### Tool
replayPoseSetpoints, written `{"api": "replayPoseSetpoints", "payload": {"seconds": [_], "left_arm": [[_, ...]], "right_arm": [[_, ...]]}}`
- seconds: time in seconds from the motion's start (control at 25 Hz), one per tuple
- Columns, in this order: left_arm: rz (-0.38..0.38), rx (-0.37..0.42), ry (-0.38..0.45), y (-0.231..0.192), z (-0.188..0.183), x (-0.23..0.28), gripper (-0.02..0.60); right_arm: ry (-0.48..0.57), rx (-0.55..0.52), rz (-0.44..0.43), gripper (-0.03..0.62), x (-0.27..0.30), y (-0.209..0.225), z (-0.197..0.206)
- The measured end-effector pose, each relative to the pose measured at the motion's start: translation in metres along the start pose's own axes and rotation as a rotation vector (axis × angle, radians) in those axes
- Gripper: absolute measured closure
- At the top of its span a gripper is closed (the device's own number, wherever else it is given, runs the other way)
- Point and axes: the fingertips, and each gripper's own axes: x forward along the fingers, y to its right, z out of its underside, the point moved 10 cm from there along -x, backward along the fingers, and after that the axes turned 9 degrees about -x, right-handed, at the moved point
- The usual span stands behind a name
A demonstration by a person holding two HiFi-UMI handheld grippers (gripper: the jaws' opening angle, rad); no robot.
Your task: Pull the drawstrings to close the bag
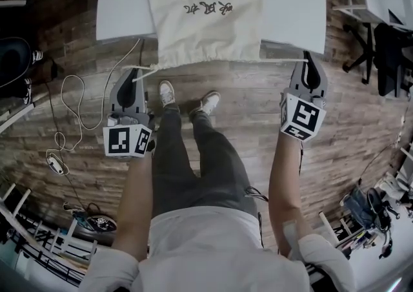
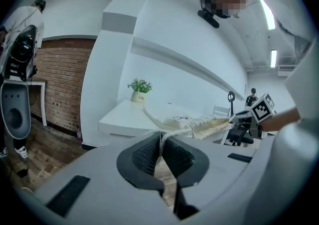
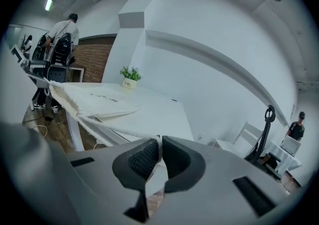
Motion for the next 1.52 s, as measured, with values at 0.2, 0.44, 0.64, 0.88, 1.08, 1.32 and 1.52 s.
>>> {"api": "replayPoseSetpoints", "payload": {"seconds": [0.2, 0.44, 0.64, 0.88, 1.08, 1.32, 1.52], "left_arm": [[0.157, -0.093, -0.021, 0.010, -0.024, -0.016, 0.560], [0.301, -0.125, -0.033, 0.022, -0.047, -0.051, 0.560], [0.197, -0.079, -0.034, 0.020, -0.070, -0.060, 0.560], [-0.032, 0.155, -0.056, 0.029, -0.094, -0.054, 0.560], [-0.092, 0.309, -0.106, 0.014, -0.115, -0.045, 0.560], [-0.116, 0.307, -0.062, 0.009, -0.146, -0.054, 0.560], [-0.102, 0.310, -0.007, 0.009, -0.175, -0.063, 0.559]], "right_arm": [[0.018, 0.005, 0.055, 0.551, -0.013, 0.021, -0.023], [0.073, -0.008, 0.122, 0.551, -0.045, 0.047, -0.050], [0.104, -0.031, 0.145, 0.551, -0.060, 0.061, -0.079], [0.152, -0.047, 0.179, 0.554, -0.089, 0.084, -0.109], [0.184, -0.044, 0.231, 0.556, -0.114, 0.101, -0.139], [0.201, -0.047, 0.266, 0.555, -0.142, 0.124, -0.150], [0.206, -0.016, 0.264, 0.556, -0.159, 0.130, -0.155]]}}
